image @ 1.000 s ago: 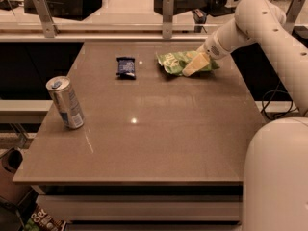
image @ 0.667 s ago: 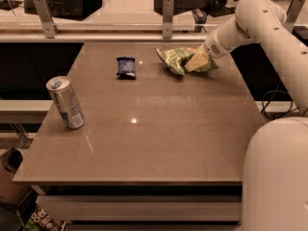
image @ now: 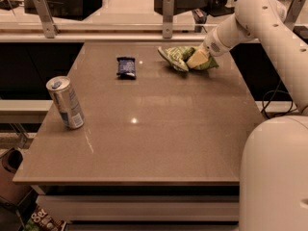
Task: Move green jalapeno chip bag near redbull can
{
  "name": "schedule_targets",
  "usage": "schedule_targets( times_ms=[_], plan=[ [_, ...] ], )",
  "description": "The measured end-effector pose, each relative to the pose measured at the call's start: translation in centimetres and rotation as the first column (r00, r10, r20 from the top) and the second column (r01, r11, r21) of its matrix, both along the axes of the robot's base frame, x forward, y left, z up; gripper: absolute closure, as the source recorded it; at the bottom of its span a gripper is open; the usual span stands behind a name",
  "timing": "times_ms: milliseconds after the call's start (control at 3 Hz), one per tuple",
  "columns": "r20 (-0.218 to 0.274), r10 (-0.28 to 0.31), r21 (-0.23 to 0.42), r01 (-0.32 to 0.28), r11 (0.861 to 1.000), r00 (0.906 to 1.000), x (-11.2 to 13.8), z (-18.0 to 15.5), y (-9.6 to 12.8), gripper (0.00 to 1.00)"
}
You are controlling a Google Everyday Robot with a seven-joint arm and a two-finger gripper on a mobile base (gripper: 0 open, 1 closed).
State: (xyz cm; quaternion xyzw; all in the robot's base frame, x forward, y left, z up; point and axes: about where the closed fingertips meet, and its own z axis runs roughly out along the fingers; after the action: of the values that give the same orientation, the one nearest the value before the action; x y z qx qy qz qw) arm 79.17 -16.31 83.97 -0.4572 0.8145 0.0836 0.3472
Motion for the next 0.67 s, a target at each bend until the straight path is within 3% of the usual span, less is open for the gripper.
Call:
schedule_targets(
  times_ms=[667],
  plan=[
    [-0.026, 0.03, -0.064, -0.032, 0.997, 0.9992, -2.7, 3.5, 0.7, 1.0]
  ],
)
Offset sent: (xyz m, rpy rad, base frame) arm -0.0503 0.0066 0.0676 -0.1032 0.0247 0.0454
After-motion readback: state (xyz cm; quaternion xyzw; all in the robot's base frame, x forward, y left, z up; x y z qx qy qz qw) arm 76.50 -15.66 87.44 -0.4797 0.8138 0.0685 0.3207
